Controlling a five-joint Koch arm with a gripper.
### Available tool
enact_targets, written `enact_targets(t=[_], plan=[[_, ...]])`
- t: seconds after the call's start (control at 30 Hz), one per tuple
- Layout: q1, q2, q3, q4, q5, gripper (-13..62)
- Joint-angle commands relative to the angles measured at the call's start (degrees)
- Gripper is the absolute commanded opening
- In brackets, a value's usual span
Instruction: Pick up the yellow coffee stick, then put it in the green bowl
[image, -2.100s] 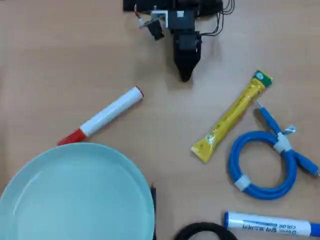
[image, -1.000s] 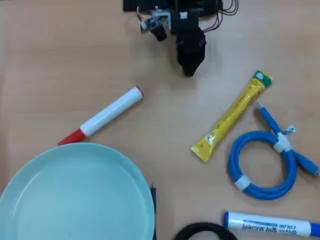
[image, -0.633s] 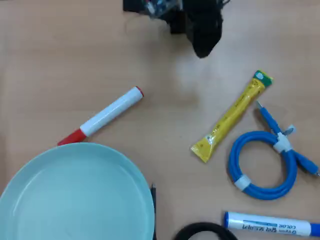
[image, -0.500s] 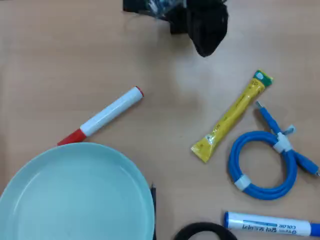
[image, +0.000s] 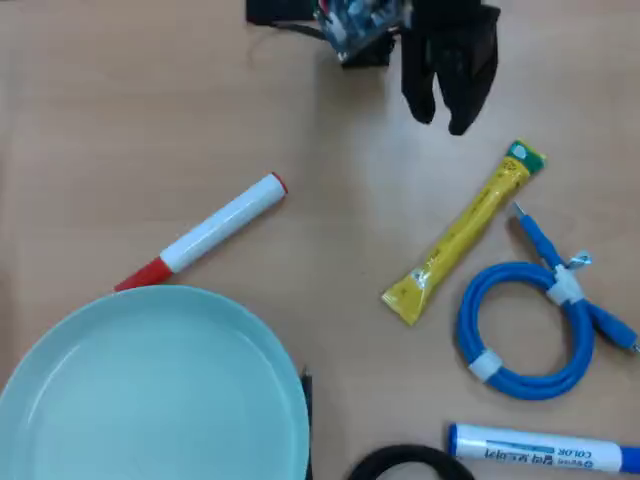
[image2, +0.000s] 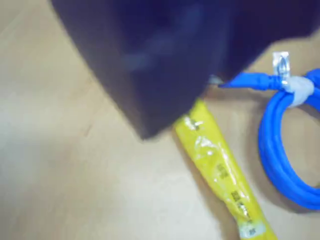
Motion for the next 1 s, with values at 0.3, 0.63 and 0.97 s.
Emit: enact_targets(t=[0.3, 0.63, 0.97], plan=[[-1.76, -15.82, -12.74, 8.09, -1.32, 28.7], [-4.04, -22.94, -12.66, 8.44, -1.14, 48.3], [-5.36, -32.78, -15.82, 7.82, 4.31, 55.6]])
